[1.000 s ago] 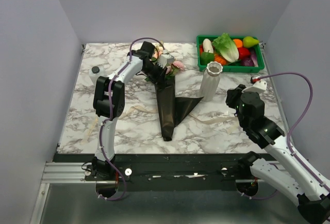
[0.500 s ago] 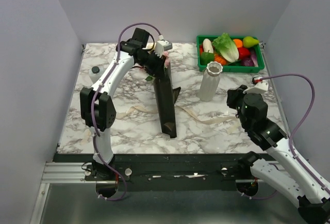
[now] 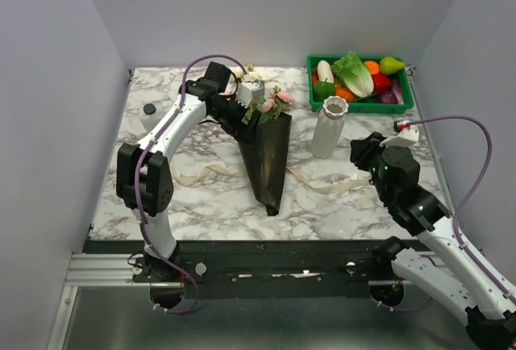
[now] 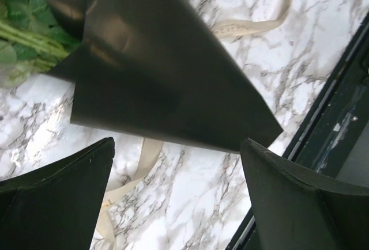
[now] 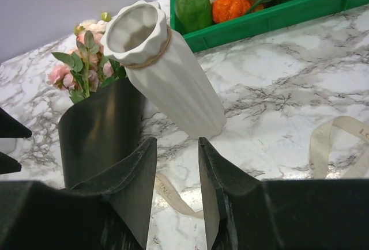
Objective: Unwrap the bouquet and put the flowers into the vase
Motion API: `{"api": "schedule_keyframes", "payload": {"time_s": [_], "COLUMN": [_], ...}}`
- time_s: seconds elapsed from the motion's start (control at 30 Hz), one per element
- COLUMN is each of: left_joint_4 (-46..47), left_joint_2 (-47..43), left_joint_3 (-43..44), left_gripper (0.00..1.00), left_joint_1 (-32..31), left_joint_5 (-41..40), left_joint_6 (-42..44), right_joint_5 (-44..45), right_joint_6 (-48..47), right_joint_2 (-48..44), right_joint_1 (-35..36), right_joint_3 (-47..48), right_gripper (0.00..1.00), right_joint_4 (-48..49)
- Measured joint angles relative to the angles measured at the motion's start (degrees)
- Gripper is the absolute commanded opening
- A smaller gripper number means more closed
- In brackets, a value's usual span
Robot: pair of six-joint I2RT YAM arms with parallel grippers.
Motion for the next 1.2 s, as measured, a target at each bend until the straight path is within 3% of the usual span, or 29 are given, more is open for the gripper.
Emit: {"api": "schedule_keyframes", "payload": {"time_s": [0.3,0.6,0.67,0.77,0.8,0.9,1.2], "left_joint_4": [4.72,5.92,4.68,3.08,2.43,0.11,-3.74], "left_joint_2": [5.05,11.65,13.33,15.69,16.17,16.39,15.41], "left_joint_3": [0.48,2.67,4.52,7.5,8.09,8.81,8.94], "left_gripper": [0.99,0.97,0.91,0.7,0.49,0.16,0.07], "left_joint_1": [3.39,3.69,3.91,4.28,4.33,4.44,4.66], "left_joint_5": [-0.98,5.22,6.36,7.96,8.26,9.05,9.77], "left_joint_6": [1.03,6.93,8.28,10.21,10.64,12.0,14.08], "right_joint_5": [-1.2,-1.7,-1.73,-1.9,-1.92,-2.05,-2.12], "right_joint_6": [-0.09,-0.66,-0.7,-0.74,-0.76,-0.79,-0.42], "right_joint_2": [0.31,0.66,0.66,0.66,0.66,0.7,1.09], "right_joint_1": [0.0,0.0,0.0,0.02,0.02,0.02,0.39], "right_joint_3": [0.0,0.0,0.02,0.11,0.13,0.17,0.39], "right_gripper": [0.44,0.43,0.42,0.42,0.42,0.41,0.41], "right_joint_4": [0.0,-0.02,-0.04,-0.07,-0.07,-0.07,-0.63]}}
